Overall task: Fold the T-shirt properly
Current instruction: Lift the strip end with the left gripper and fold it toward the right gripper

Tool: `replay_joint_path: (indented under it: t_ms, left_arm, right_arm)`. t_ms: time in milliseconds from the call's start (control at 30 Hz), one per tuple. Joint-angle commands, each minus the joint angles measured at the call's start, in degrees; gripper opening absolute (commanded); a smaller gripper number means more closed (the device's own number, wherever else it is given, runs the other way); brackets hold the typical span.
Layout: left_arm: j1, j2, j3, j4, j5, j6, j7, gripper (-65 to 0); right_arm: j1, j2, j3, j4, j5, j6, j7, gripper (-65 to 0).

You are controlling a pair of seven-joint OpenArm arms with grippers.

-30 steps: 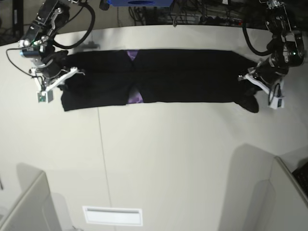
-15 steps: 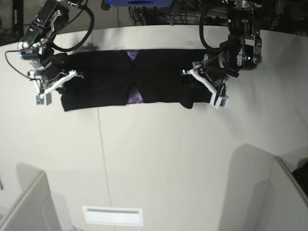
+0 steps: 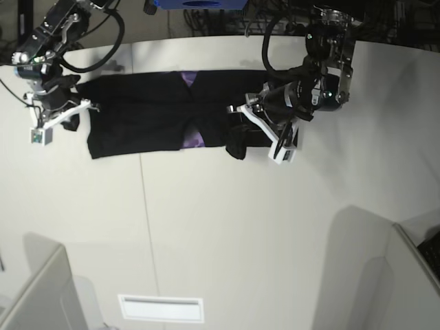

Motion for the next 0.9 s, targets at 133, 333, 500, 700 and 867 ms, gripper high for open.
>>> replay_joint_path:
  t_ms: [133, 333, 500, 700, 867]
  left_arm:
    - [-0.97, 1.15, -0.08, -2.46, -0.91, -0.22, -0.55, -65.0]
    - [-0.97, 1.06, 0.1, -3.16, -0.91, -0.22, -2.75, -65.0]
    - [-1.15, 1.15, 0.1, -3.25, -0.91, -0.22, -2.75, -65.0]
    - [-2.55, 1.15, 3.18, -3.25, -0.91, -0.22, -2.84, -65.0]
    - [-2.55, 1.15, 3.18, -3.25, -0.91, -0.22, -2.93, -65.0]
  right_arm:
    - [0.0, 0.87, 0.17, 1.08, 6.54, 0.2, 0.94, -65.0]
    - [0.09, 0.87, 0.17, 1.08, 6.71, 0.11, 0.94, -65.0]
    - [0.09, 0.87, 0.17, 0.99, 6.71, 0.11, 0.94, -65.0]
    - [0.09, 0.87, 0.17, 0.99, 6.71, 0.11, 0.94, -65.0]
    - [0.0, 0.87, 0.17, 0.99, 6.71, 0.11, 0.94, -65.0]
